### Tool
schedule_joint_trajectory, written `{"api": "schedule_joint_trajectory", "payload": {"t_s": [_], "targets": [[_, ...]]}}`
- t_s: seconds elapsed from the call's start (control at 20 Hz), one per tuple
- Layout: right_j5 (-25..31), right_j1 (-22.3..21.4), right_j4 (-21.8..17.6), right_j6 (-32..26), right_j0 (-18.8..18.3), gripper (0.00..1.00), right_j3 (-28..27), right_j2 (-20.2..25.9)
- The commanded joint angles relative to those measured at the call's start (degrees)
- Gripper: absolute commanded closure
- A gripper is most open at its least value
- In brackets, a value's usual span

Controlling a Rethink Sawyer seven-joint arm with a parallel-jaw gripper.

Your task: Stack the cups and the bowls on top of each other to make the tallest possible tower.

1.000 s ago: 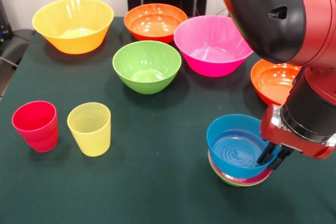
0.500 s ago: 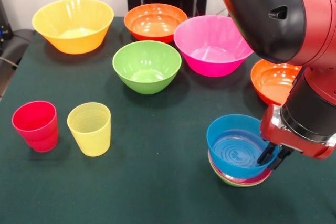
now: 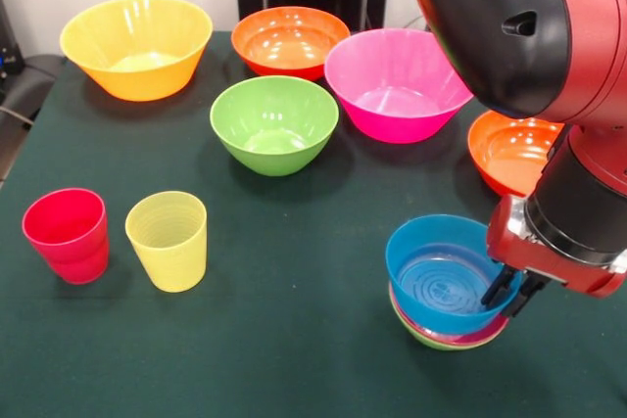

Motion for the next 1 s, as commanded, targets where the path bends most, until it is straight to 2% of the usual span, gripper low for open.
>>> {"api": "schedule_joint_trajectory", "payload": {"t_s": [0.05,0.2,0.6,1.0], "targets": [[-1.51,0.57,1.15,11.11,1.82,1.00,5.29,3.58],[-6.07,0.86,1.27,12.84,2.36,1.00,7.35,3.74],[-8.53,2.19,1.79,14.23,2.70,1.00,8.29,3.33],[-9.65,4.40,1.22,13.93,2.21,1.00,6.48,2.68]]}}
